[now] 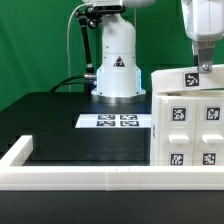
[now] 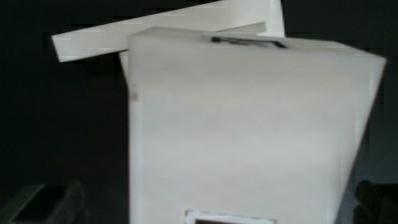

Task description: Assemble cabinet

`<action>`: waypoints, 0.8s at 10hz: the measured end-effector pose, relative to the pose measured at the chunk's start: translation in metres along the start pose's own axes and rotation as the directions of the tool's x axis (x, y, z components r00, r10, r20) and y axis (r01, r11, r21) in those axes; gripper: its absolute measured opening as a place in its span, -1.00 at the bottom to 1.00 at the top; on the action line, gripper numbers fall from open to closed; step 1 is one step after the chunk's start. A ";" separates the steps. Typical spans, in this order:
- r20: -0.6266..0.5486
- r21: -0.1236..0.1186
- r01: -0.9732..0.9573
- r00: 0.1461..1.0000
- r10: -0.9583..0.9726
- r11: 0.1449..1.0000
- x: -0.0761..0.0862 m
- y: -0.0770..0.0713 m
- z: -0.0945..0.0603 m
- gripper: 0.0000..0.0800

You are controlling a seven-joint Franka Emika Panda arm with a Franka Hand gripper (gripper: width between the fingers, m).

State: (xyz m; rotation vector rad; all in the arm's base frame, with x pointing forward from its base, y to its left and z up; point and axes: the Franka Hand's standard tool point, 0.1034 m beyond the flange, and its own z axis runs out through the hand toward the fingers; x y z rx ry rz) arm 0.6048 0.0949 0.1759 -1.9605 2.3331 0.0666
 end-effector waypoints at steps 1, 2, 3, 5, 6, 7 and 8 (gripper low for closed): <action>0.012 0.006 0.005 1.000 -0.005 1.000 -0.002 0.000 -0.006 0.96; 0.028 0.018 0.012 1.000 -0.012 1.000 -0.005 0.000 -0.016 0.99; 0.048 0.027 0.022 0.999 -0.023 0.999 -0.007 0.001 -0.024 0.99; 0.045 0.022 0.045 0.998 -0.046 0.999 -0.007 0.002 -0.021 0.99; 0.045 0.023 0.081 0.996 -0.082 0.996 -0.007 0.002 -0.020 0.99; 0.038 0.018 0.181 0.983 -0.182 0.983 -0.007 0.001 -0.018 0.99; 0.037 0.014 0.290 0.956 -0.290 0.957 -0.009 0.000 -0.018 0.99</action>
Offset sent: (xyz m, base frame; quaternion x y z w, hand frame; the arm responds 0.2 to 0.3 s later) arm 0.0000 0.0000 0.0000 0.0000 0.0000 0.0000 1.0000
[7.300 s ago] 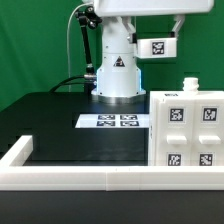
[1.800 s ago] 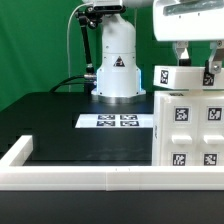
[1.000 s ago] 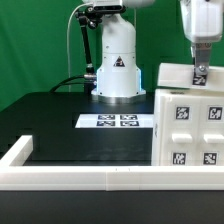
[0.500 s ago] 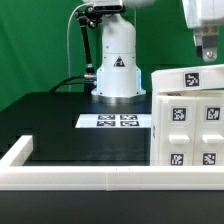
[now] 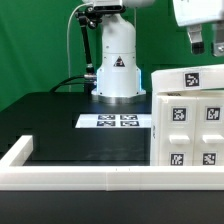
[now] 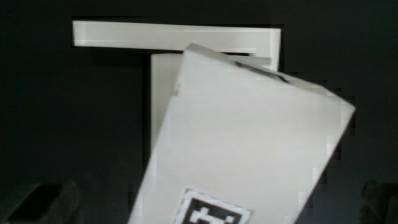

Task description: Assemble cabinet

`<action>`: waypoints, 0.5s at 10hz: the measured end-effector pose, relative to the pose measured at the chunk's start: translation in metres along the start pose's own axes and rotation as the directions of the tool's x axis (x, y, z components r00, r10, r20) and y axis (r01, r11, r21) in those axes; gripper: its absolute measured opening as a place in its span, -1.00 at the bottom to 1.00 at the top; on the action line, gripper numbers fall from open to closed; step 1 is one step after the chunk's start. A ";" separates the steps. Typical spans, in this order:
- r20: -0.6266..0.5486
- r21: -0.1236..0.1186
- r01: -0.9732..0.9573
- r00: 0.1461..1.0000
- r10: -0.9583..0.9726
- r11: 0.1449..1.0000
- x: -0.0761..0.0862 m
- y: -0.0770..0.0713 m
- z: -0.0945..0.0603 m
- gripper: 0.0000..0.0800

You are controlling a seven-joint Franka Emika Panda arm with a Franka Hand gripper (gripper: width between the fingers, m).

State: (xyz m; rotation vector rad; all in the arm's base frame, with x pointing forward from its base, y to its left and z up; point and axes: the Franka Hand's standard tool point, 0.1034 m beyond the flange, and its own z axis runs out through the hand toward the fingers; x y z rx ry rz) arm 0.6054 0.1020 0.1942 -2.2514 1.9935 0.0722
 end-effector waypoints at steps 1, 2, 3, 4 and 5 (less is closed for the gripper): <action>0.000 0.002 0.091 0.996 -0.091 0.996 -0.002 -0.003 -0.001 0.99; -0.001 0.003 0.238 0.971 -0.238 0.971 -0.002 -0.004 -0.001 0.99; 0.000 0.003 0.350 0.937 -0.350 0.937 -0.002 -0.005 0.000 0.99; 0.002 0.004 0.387 0.922 -0.387 0.922 -0.002 -0.005 0.000 0.99; 0.001 0.004 0.457 0.890 -0.457 0.890 -0.002 -0.005 0.000 0.99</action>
Offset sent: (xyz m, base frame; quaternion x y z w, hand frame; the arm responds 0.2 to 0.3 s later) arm 0.0059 0.0020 0.0030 -0.0045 -0.0217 -0.1615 0.9866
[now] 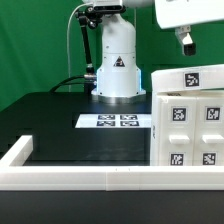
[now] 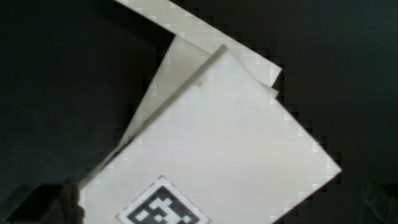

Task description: Assemble cabinet

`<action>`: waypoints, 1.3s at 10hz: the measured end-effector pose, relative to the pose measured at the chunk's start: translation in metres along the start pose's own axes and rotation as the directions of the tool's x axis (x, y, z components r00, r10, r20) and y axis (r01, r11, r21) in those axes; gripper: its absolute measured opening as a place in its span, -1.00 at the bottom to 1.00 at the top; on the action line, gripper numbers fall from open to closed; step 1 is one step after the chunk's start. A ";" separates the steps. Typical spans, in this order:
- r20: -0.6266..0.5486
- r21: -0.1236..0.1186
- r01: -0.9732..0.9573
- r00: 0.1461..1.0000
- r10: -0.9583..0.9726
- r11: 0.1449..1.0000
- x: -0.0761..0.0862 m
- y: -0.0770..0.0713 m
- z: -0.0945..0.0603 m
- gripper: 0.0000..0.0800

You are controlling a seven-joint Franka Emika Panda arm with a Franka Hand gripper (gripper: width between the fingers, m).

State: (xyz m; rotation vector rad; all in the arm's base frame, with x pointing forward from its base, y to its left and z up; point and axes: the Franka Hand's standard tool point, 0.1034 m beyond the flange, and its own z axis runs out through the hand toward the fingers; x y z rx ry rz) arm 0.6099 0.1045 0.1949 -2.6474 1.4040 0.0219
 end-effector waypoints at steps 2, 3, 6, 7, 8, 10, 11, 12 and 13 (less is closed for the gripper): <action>0.000 0.000 0.140 0.990 -0.140 0.990 0.000 0.000 0.000 0.99; -0.004 -0.001 0.269 0.963 -0.269 0.963 0.000 0.000 0.000 0.99; -0.002 -0.002 0.603 0.798 -0.603 0.798 -0.002 -0.001 0.001 0.99; 0.001 -0.003 0.691 0.723 -0.691 0.723 -0.001 -0.001 0.002 0.99; 0.011 -0.004 0.741 0.672 -0.741 0.672 -0.002 0.000 0.002 0.99; 0.011 -0.003 0.818 0.575 -0.818 0.575 -0.001 0.001 0.003 0.99; 0.012 -0.003 0.862 0.508 -0.861 0.508 -0.001 0.001 0.003 0.99; 0.011 -0.004 0.889 0.458 -0.889 0.458 0.000 0.001 0.003 0.99; 0.007 -0.012 0.954 0.299 -0.954 0.299 0.001 0.002 0.004 0.99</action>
Offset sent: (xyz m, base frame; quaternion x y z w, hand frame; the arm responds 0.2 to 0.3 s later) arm -0.0018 0.0047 -0.0005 -0.0010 0.0227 -0.3299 0.9437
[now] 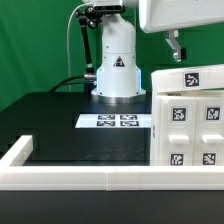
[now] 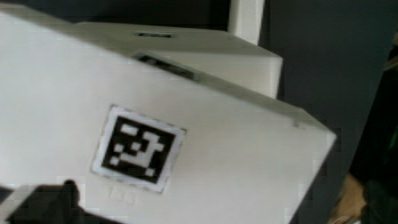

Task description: Assemble cabinet

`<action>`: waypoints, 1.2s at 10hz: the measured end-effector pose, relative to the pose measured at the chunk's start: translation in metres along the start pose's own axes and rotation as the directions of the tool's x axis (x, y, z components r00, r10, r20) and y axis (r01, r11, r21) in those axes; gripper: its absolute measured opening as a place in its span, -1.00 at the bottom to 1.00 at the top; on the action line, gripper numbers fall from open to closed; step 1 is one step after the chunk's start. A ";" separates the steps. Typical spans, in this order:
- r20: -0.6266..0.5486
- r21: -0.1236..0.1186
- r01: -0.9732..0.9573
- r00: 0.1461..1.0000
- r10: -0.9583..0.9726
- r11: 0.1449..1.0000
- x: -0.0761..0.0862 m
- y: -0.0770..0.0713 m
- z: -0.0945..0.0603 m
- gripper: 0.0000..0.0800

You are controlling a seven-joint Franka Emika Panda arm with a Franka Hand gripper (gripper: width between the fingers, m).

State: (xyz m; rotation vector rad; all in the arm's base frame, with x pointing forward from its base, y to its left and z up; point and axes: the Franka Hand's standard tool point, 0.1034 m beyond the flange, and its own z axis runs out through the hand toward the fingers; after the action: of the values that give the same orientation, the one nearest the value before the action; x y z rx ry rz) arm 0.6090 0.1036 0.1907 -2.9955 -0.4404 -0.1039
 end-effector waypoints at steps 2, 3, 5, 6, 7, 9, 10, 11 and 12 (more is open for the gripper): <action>0.009 0.002 0.244 0.970 -0.244 0.970 -0.003 0.001 0.003 0.99; 0.014 0.002 0.340 0.940 -0.340 0.940 -0.004 0.000 0.004 0.99; 0.031 -0.004 0.466 0.884 -0.466 0.885 -0.006 -0.001 0.009 0.99; 0.038 -0.003 0.523 0.852 -0.522 0.853 -0.007 0.001 0.011 0.99; 0.045 0.000 0.588 0.808 -0.588 0.809 -0.008 0.003 0.014 0.99; 0.063 0.004 0.671 0.740 -0.670 0.742 -0.010 0.007 0.021 0.99; 0.073 0.005 0.691 0.721 -0.689 0.723 -0.012 0.008 0.025 0.99; 0.075 0.006 0.682 0.729 -0.680 0.732 -0.012 0.008 0.027 0.99; 0.077 0.007 0.680 0.730 -0.679 0.733 -0.013 0.008 0.028 0.99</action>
Offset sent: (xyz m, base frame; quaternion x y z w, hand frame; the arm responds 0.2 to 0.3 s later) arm -0.0056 0.0139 -0.0079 0.0151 -0.0147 -0.2036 0.9788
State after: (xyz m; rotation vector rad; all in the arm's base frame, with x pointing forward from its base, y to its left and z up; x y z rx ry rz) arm 0.6008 0.0955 0.1611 -2.6833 -1.5395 -0.0536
